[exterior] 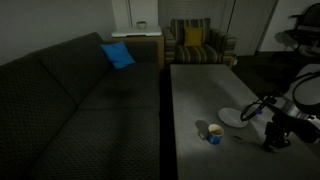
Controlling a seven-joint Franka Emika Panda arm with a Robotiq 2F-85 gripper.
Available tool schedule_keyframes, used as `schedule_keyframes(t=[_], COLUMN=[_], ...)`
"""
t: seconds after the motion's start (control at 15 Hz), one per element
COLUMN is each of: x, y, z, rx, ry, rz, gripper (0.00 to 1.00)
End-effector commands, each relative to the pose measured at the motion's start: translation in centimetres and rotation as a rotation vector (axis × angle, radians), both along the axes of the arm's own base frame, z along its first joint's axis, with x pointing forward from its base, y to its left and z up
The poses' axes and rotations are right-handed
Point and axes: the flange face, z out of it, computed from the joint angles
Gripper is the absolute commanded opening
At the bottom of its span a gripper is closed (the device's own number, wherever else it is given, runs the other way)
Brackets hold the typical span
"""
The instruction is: Move the spoon to the right
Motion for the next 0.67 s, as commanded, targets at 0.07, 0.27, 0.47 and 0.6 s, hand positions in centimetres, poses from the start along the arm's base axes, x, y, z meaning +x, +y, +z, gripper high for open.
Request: schedule_keyframes(t=[0.07,0.27,0.47,0.6], x=[-1.9,-3.1,-4.4,-5.2], y=[0.3,0.2,-0.1,-0.6], z=[0.3,1.1,1.3,1.5], rx=[0.062,0.049,0.013,-0.028], ry=[-0.032,-0.064,-0.067,-0.056], rz=[-0.172,-0.322,-0.452,-0.531], gripper=[0.04,0.04,0.04,0.04])
